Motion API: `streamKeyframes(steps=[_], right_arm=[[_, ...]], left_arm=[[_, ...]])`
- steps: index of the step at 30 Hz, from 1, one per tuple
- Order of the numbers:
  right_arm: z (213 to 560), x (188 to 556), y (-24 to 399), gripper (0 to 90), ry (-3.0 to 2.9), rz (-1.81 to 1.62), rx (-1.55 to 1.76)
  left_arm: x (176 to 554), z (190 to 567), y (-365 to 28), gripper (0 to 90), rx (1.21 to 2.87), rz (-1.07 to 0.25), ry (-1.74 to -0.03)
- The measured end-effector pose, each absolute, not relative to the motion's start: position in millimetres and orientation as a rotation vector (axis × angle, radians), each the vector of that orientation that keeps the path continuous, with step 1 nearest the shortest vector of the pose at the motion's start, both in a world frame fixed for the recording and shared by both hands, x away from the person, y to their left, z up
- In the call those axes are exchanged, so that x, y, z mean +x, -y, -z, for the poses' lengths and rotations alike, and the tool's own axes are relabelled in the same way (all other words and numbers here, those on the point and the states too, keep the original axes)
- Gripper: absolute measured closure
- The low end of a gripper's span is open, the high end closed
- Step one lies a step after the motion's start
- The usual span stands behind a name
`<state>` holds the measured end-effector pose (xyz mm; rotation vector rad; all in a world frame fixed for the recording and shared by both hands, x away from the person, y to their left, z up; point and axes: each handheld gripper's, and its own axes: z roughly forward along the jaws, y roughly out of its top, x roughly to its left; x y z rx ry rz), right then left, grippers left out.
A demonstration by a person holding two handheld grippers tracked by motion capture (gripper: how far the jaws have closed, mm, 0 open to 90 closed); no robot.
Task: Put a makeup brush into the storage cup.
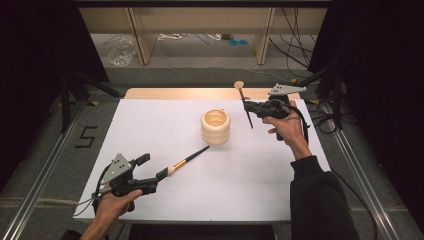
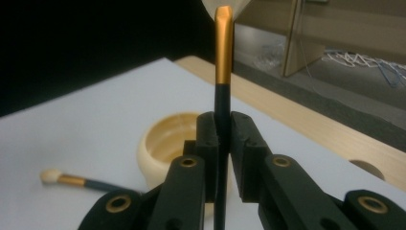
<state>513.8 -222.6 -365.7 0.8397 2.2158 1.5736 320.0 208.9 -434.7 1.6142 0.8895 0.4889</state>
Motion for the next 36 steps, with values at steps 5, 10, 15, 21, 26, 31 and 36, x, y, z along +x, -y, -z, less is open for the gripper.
streamKeyframes(steps=[5,10,15,21,26,31,36], right_arm=[[361.9,517.1,213.8,83.3,-2.180,-1.594,0.836],[360.0,522.2,199.9,83.3,-2.150,-1.638,0.817],[364.7,527.8,186.6,83.3,-2.152,-1.661,0.835],[364.9,533.5,176.9,83.3,-2.130,-1.687,0.832],[362.0,537.4,163.3,83.3,-2.134,-1.702,0.815],[369.9,542.8,154.8,83.3,-2.130,-1.724,0.842],[374.7,547.6,149.4,83.3,-2.111,-1.721,0.849]], left_arm=[[319.7,434.6,-209.4,16.5,1.614,-0.489,-0.890],[319.9,434.6,-209.3,16.5,1.616,-0.488,-0.884],[319.6,434.6,-209.5,16.5,1.614,-0.488,-0.888],[319.8,434.6,-209.4,16.5,1.615,-0.487,-0.882],[319.7,434.6,-209.4,16.5,1.614,-0.485,-0.883],[319.5,434.6,-209.8,16.5,1.612,-0.485,-0.887],[319.5,434.7,-209.4,16.5,1.614,-0.484,-0.888]])
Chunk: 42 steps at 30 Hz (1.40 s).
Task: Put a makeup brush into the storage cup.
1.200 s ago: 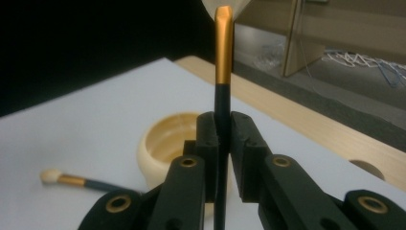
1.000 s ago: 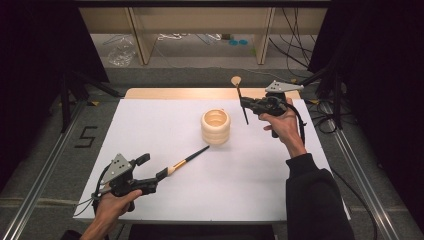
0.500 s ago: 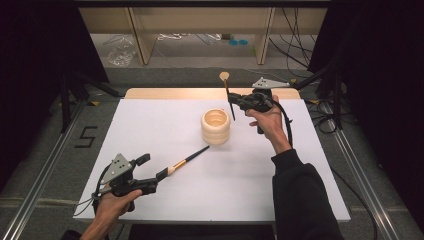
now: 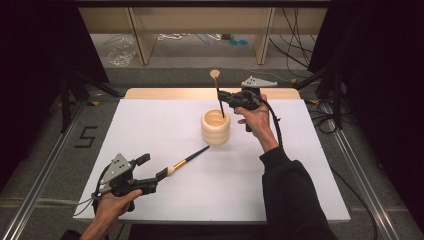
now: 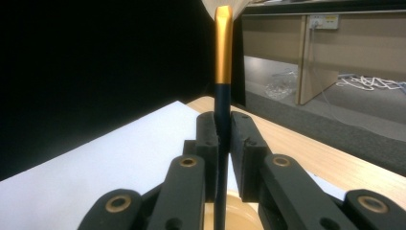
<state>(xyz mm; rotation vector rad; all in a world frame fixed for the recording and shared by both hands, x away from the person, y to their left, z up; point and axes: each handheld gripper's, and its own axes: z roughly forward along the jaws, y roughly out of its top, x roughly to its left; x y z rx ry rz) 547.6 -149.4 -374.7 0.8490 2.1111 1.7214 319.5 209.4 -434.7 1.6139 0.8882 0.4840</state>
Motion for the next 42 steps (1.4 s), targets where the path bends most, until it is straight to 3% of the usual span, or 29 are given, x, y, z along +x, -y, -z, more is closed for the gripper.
streamKeyframes(steps=[42], right_arm=[[419.5,549.7,135.2,82.9,-2.221,-1.625,0.872]], left_arm=[[319.4,434.6,-209.8,16.5,1.613,-0.482,-0.886]])
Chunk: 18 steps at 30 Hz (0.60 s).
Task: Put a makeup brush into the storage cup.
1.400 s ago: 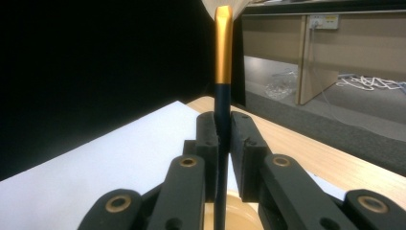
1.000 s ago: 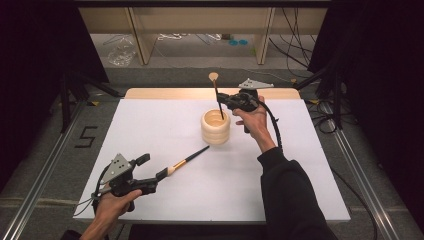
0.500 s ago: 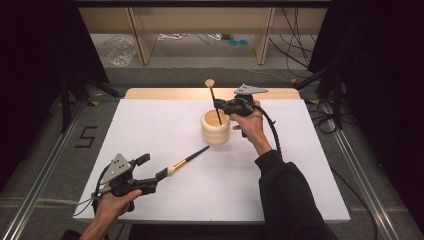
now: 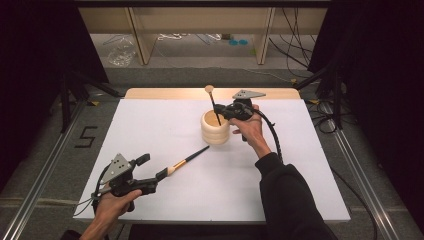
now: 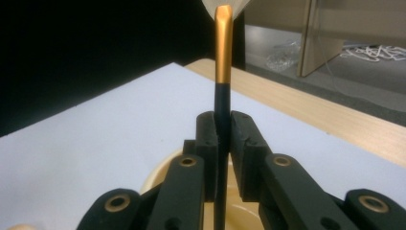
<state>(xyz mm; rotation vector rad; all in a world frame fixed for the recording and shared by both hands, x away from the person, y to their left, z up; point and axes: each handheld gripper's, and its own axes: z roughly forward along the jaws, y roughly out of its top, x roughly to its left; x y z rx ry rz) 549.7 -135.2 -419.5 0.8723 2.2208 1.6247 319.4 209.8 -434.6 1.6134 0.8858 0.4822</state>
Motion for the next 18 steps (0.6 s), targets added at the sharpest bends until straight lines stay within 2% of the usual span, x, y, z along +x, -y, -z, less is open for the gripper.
streamKeyframes(steps=[3,18], right_arm=[[421.9,549.3,135.0,80.6,-2.232,-1.609,0.875],[412.8,537.4,149.9,50.0,-2.227,-1.544,0.910]], left_arm=[[319.8,434.7,-209.9,16.5,1.614,-0.481,-0.886],[319.6,434.6,-209.3,16.5,1.616,-0.482,-0.886]])
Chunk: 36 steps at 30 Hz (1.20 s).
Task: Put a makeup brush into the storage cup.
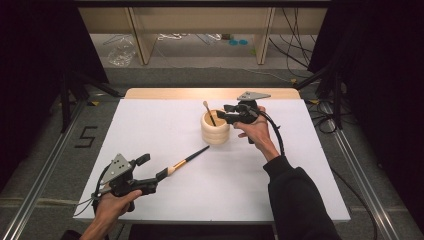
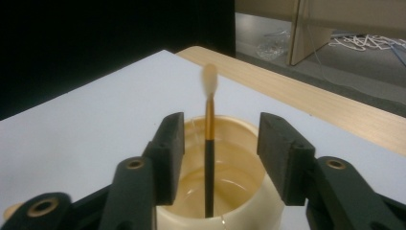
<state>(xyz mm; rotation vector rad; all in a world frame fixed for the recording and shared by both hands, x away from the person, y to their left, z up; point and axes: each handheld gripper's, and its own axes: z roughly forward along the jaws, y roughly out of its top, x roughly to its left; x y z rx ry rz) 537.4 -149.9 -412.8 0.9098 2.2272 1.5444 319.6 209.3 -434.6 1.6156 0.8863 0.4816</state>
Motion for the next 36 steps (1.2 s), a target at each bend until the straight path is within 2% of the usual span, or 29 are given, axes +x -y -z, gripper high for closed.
streamKeyframes(steps=[8,16,36], right_arm=[[402.3,527.0,153.8,35.0,-2.197,-1.487,0.937],[399.7,513.6,166.0,28.6,-2.167,-1.473,0.932],[399.6,471.7,191.9,23.5,-2.081,-1.473,0.976]], left_arm=[[319.5,434.6,-209.6,16.4,1.616,-0.481,-0.881],[319.7,434.8,-209.1,16.4,1.619,-0.482,-0.886],[320.2,435.0,-209.0,16.3,1.622,-0.482,-0.886]])
